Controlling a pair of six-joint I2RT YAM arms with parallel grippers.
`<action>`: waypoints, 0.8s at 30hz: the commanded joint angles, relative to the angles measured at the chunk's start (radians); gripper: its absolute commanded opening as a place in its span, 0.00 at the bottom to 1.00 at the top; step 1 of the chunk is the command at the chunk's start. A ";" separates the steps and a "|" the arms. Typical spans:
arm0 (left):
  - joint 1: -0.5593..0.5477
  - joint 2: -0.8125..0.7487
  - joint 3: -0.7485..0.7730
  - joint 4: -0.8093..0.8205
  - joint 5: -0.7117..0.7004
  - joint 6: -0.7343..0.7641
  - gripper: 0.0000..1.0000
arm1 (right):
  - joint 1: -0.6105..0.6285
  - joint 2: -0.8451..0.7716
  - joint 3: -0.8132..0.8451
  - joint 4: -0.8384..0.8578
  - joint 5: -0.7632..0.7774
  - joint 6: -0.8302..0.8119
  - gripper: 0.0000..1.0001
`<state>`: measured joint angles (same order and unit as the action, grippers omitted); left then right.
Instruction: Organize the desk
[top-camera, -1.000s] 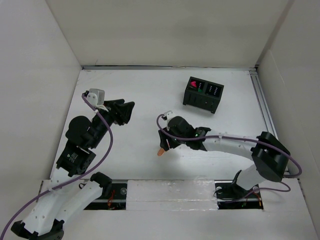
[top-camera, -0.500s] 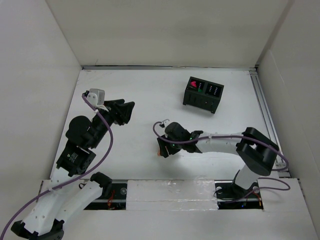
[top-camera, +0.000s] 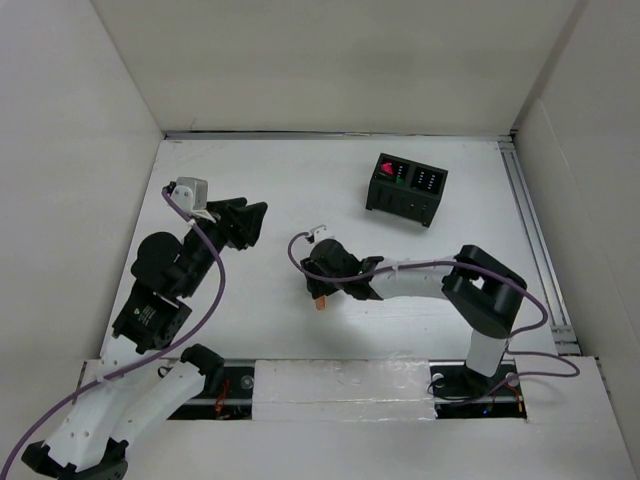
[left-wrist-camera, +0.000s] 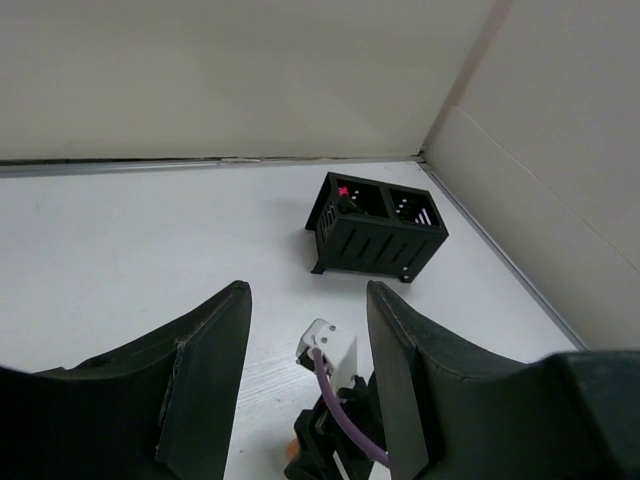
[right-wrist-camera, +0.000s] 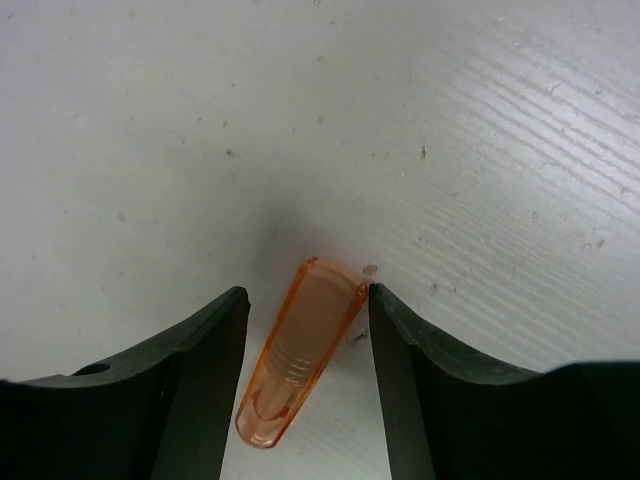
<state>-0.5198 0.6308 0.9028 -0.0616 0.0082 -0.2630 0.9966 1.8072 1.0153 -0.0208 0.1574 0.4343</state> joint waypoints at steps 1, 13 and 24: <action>0.004 -0.023 -0.008 0.029 -0.063 -0.001 0.46 | 0.031 0.047 0.011 -0.010 0.071 0.000 0.57; 0.004 -0.071 -0.025 0.019 -0.261 -0.056 0.46 | 0.051 -0.081 -0.046 -0.025 0.198 0.027 0.26; 0.004 -0.039 -0.010 0.013 -0.175 -0.042 0.46 | -0.349 -0.327 0.120 0.004 0.231 -0.094 0.25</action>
<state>-0.5194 0.6003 0.8898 -0.0795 -0.1947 -0.3080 0.7471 1.5490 1.0718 -0.0551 0.3298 0.3862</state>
